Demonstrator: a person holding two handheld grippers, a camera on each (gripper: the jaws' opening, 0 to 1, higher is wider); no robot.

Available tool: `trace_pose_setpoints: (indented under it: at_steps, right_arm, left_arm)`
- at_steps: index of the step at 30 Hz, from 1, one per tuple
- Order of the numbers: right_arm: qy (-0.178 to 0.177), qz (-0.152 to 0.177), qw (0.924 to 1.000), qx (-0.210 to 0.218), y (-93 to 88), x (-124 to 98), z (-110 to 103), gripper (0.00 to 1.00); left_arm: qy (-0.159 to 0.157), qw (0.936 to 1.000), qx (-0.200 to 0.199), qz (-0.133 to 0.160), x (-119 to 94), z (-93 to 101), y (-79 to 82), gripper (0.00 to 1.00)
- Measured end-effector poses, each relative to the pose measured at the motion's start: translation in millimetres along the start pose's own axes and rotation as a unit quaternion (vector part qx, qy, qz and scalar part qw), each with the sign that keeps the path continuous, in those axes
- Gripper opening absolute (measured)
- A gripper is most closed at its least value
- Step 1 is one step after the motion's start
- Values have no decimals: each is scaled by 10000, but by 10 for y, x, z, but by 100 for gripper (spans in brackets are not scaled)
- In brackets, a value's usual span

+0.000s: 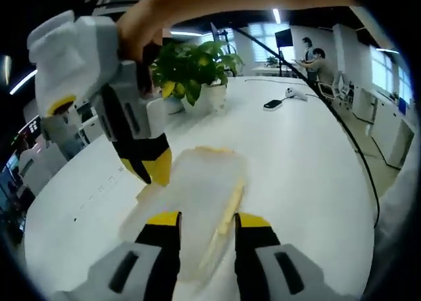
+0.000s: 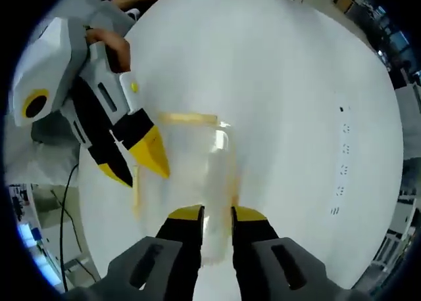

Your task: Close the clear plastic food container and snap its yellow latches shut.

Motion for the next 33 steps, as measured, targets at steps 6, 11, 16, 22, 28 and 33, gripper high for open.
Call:
trace_pose_setpoints:
  at_steps: [6,11,16,22,28,33]
  right_arm:
    - [164,113,9996,189,3,34,-15,24]
    - [319,103,9988,349,0,40,-72,32]
    - [647,156,9968,447,7,64,-135,36]
    - [827,185,9951,507,-3,78,-138,36]
    - [922,-15,9951,352,14,107,-105,33]
    - [937,-48,9951,303,11,122,-52,31]
  left_arm:
    - [-7,10000,9,13,0,-2,-2,25]
    - [-10,10000,8,52,-2,-4,-7,25]
    - [2,10000,5,59,2,-22,-8,25]
    - [-3,9999,31,99,5,-23,-19,25]
    - [53,9996,269,-29,47,-2,-17,26]
    - [12,9996,262,33,37,-10,-28,26]
Point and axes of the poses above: the point that each gripper's makers call its tool centre point, and the gripper's own axes: x roughly forward along the fingers, z roughly to its right, y roughly out of its top, the point moved 3 cm from there along -x, roughly backward along the fingers, and after that the axes turned 11 degrees about -y, right-handed, at the moved point
